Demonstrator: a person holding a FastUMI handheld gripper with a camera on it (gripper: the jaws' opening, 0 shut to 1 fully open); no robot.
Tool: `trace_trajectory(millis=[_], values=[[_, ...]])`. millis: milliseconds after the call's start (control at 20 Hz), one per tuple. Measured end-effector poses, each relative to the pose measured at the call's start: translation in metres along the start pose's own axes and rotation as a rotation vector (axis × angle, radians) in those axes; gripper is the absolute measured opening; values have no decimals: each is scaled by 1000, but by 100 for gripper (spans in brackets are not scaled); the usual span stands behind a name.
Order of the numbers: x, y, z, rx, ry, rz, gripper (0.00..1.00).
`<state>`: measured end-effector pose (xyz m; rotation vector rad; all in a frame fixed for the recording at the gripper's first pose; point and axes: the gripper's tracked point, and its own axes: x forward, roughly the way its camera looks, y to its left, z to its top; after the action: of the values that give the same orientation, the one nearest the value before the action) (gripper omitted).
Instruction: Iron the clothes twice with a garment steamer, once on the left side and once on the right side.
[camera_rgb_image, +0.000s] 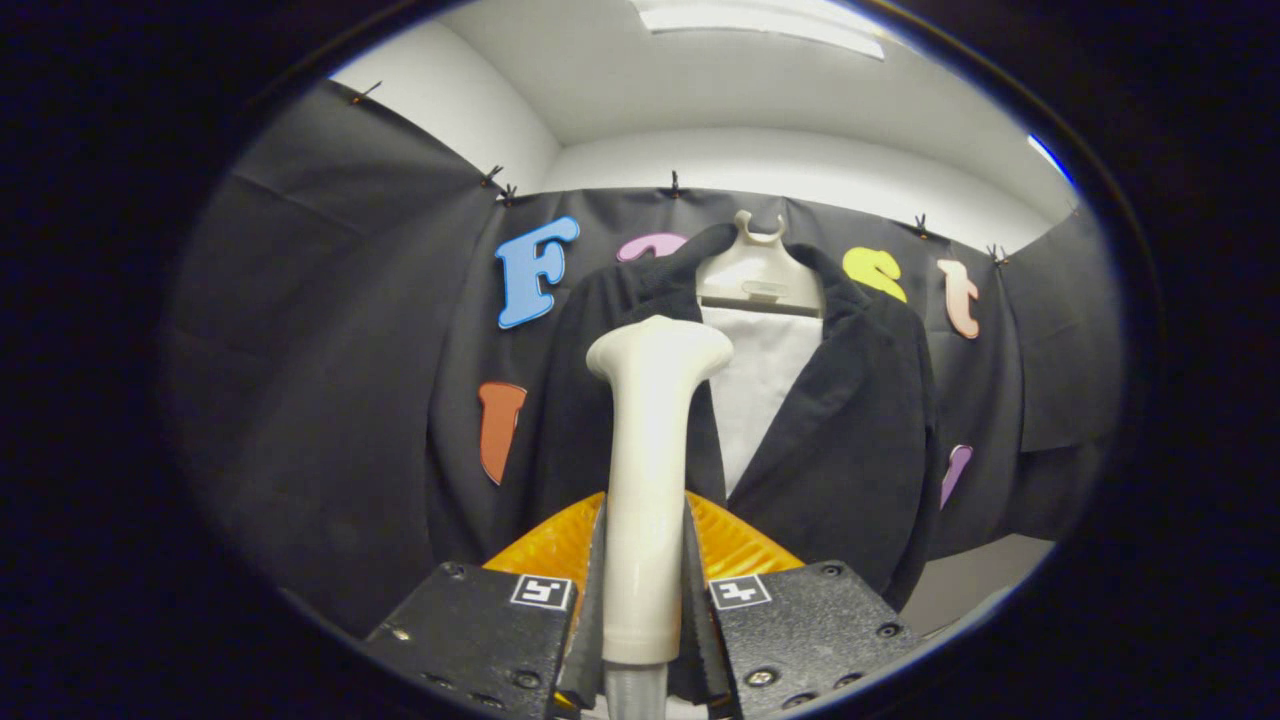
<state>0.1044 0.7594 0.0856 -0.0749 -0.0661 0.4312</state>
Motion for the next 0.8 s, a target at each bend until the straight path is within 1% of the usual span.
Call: trace_trajectory(millis=[400, 800], values=[[4, -3, -25, 11, 79, 9, 37], [8, -4, -39, -7, 137, 30, 37]])
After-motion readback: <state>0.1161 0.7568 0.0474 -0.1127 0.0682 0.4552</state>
